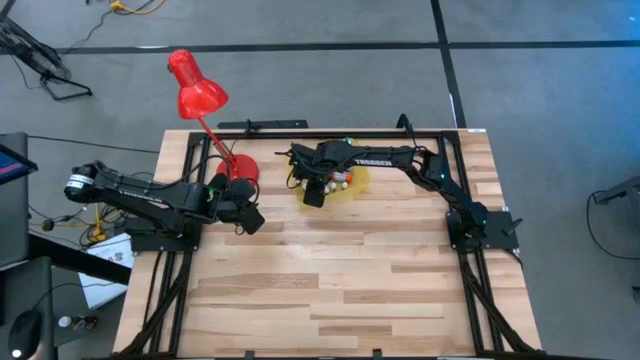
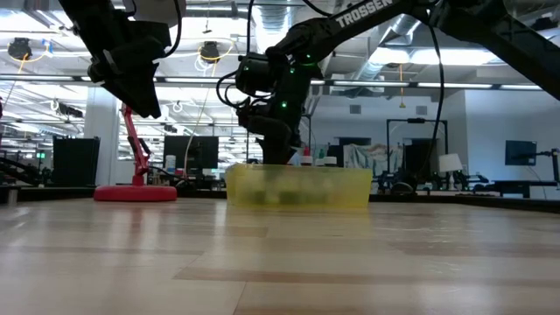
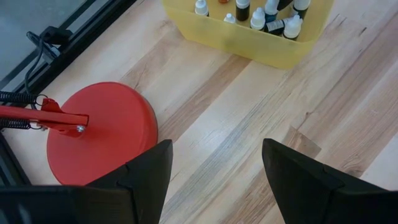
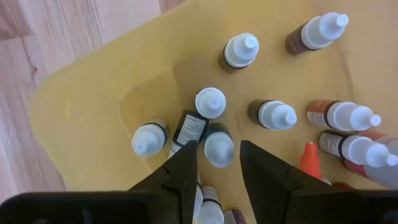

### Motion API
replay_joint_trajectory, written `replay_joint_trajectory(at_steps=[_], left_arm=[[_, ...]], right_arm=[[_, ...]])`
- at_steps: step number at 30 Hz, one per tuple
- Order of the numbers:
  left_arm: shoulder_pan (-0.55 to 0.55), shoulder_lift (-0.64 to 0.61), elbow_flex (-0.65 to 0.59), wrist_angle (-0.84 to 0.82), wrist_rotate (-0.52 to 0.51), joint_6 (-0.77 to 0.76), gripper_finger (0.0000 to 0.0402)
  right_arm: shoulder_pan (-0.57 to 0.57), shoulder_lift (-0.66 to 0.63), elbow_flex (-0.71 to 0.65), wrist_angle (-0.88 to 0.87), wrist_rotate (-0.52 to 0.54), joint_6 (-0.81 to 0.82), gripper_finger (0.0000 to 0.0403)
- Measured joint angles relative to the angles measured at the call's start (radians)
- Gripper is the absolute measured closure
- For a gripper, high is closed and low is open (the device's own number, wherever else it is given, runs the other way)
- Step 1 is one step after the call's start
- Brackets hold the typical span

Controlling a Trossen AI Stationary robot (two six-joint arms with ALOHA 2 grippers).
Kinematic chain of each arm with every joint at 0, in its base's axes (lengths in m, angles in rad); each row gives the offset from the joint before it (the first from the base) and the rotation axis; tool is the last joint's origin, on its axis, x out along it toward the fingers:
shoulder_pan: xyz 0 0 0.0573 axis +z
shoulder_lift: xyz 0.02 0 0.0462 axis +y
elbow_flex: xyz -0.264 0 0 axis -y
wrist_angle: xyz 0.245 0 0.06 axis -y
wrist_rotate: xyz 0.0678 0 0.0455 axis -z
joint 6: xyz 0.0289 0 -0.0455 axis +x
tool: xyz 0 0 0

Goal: Pick & Place food coloring
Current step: Adjust the large orange food coloring bottle in the yellow bin

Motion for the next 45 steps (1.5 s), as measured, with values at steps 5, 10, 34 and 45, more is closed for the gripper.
replay_joint_trajectory(at_steps=[5, 10, 34, 45], left_arm=[[0.0, 0.0, 0.0, 0.0, 0.0, 0.0, 0.0161], [0.0, 0.0, 0.0, 0.0, 0.012, 0.0, 0.0161], [0.0, 0.0, 0.0, 0.004, 0.015, -0.005, 0.0161], [0.0, 0.0, 0.0, 0.005, 0.014, -0.007, 0.0161]], right_arm=[[-0.002, 0.0, 0.029, -0.043, 0.0, -0.003, 0.029], [-0.006, 0.0, 0.075, -0.099, 0.0, -0.029, 0.0289], [-0.096, 0.0, 0.171, -0.242, 0.053, -0.016, 0.0284], [-0.108, -0.001, 0.16, -0.213, 0.05, 0.034, 0.0183]])
